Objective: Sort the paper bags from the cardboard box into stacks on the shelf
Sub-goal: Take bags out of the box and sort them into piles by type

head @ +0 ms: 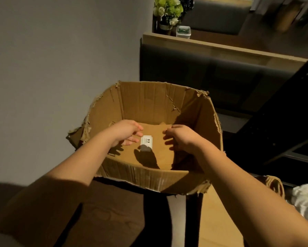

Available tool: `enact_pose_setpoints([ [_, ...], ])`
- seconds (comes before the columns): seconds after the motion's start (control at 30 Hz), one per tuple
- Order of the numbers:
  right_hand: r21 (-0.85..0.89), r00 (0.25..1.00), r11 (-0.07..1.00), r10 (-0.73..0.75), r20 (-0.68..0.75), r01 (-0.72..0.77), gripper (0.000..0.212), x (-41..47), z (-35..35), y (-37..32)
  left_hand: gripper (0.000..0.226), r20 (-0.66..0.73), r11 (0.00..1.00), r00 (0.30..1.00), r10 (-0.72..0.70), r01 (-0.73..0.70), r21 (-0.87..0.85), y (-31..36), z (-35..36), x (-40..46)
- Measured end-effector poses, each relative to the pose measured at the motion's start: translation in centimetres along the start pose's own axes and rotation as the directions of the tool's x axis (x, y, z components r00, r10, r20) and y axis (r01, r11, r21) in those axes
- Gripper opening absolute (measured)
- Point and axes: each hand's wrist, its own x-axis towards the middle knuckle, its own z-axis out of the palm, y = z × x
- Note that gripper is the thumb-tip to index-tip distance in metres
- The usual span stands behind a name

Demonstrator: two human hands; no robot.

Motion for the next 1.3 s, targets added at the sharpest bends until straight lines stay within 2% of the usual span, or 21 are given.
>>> enact_pose_setpoints([
  [0.13,-0.208,0.985,0.966,0.167,0.045,-0.155,0.029,4.2,2.0,0.8,0.031,0.037,0.973,0.973,-0.229,0.230,-0.028,-1.5,-1.9,4.5],
  [0.23,-0.282,0.971,0.931,0.237,-0.020,-0.233,0.035,6.1,2.2,1.4,0.039,-0.028,0.910,0.935,-0.355,0.352,0.218,-3.0,-3.0,7.0],
  [0.33,-0.172,0.936,0.920,0.345,-0.072,-0.353,0.040,6.9,1.3,2.8,0.044,-0.093,0.819,0.927,-0.364,0.365,0.443,-4.4,-3.7,8.6],
  [0.43,-0.174,0.882,0.866,0.469,-0.045,-0.469,0.042,7.0,0.8,5.1,0.042,-0.087,0.781,0.939,-0.333,0.327,0.532,-5.2,-3.7,9.4],
  [0.57,-0.218,0.798,0.789,0.599,0.068,-0.574,0.051,6.9,1.8,5.0,0.048,-0.062,0.781,0.913,-0.403,0.379,0.497,-6.1,-3.0,10.0],
  [0.67,-0.239,0.791,0.778,0.609,0.057,-0.582,0.048,6.7,1.5,4.8,0.048,-0.057,0.825,0.925,-0.376,0.362,0.434,-6.0,-2.7,10.0],
  [0.8,0.166,0.808,0.791,0.571,0.145,-0.589,0.030,6.5,1.3,6.0,0.055,-0.055,0.837,0.887,-0.458,0.451,0.311,-6.4,-3.1,10.6],
  [0.87,0.238,0.799,0.764,0.590,0.116,-0.599,0.016,7.2,0.9,6.4,0.054,-0.055,0.844,0.870,-0.491,0.490,0.220,-6.5,-3.2,10.9],
  [0.97,0.209,0.748,0.729,0.664,0.011,-0.651,0.034,8.1,0.1,7.1,0.045,-0.060,0.849,0.870,-0.490,0.491,0.194,-6.4,-3.7,11.3],
  [1.07,0.203,0.787,0.788,0.608,-0.104,-0.582,0.015,7.8,0.3,7.2,0.040,-0.068,0.855,0.886,-0.459,0.461,0.237,-6.3,-3.9,11.5],
  [1.17,0.347,0.818,0.836,0.518,-0.248,-0.425,0.010,7.8,0.5,7.0,0.049,-0.053,0.869,0.901,-0.430,0.429,0.247,-6.5,-3.7,11.6],
  [1.3,0.616,0.827,0.769,0.452,-0.335,-0.172,0.006,7.3,0.2,5.3,0.048,0.023,0.838,0.888,-0.459,0.425,0.344,-6.0,-3.3,10.7],
])
